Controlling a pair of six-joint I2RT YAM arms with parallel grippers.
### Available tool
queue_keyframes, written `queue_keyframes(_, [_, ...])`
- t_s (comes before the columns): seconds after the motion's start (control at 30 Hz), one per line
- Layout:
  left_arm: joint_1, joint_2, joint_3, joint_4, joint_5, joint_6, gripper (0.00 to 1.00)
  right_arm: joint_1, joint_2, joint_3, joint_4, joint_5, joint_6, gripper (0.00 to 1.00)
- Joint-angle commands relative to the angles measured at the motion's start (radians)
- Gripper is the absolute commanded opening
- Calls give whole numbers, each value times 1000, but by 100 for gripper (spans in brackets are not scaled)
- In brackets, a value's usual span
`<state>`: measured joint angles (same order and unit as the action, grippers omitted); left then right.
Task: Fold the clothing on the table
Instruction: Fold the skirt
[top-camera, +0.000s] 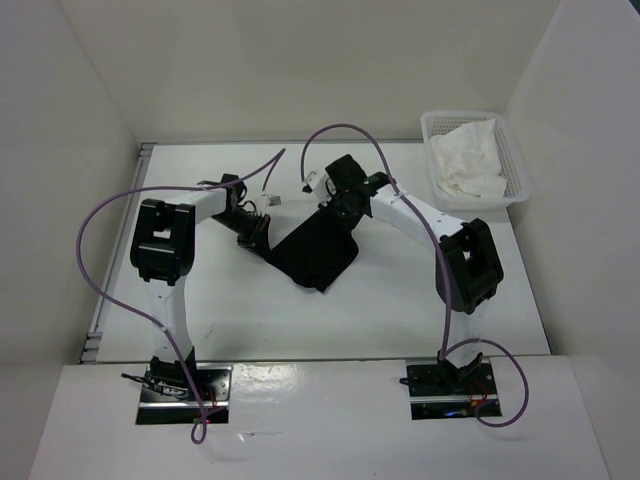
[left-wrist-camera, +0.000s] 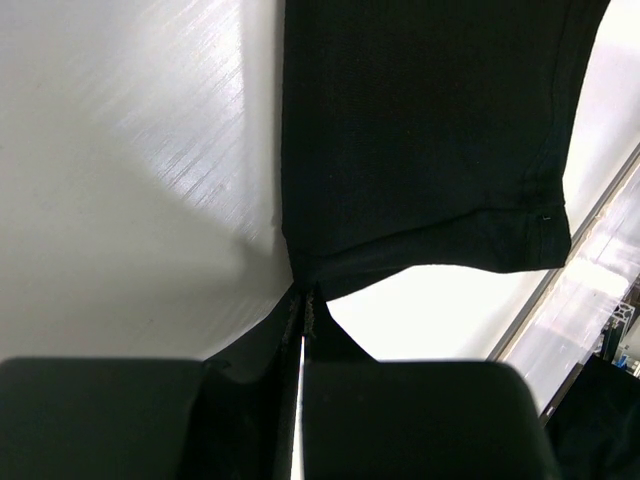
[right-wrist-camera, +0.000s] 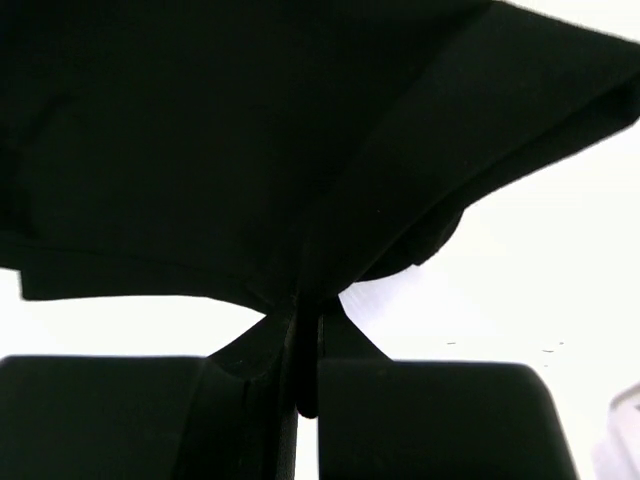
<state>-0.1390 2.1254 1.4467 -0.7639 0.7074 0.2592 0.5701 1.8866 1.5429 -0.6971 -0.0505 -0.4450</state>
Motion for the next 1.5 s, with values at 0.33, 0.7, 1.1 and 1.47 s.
queue_keyframes(0.33, [6,38,4,2,-74,40,0,125,-89,39,-110,-8,-78,0])
queue_keyframes(0.7, [6,28,4,-8,-83,40,0,227,-89,39,-173,-35,-107,0])
queue_keyframes(1.1, [6,19,-5,-8,-83,40,0,329,-61,39,-200,-45,-126,0])
queue_keyframes(1.47, [6,19,-5,-8,-83,40,0,392,-34,39,-209,-54,-135,0])
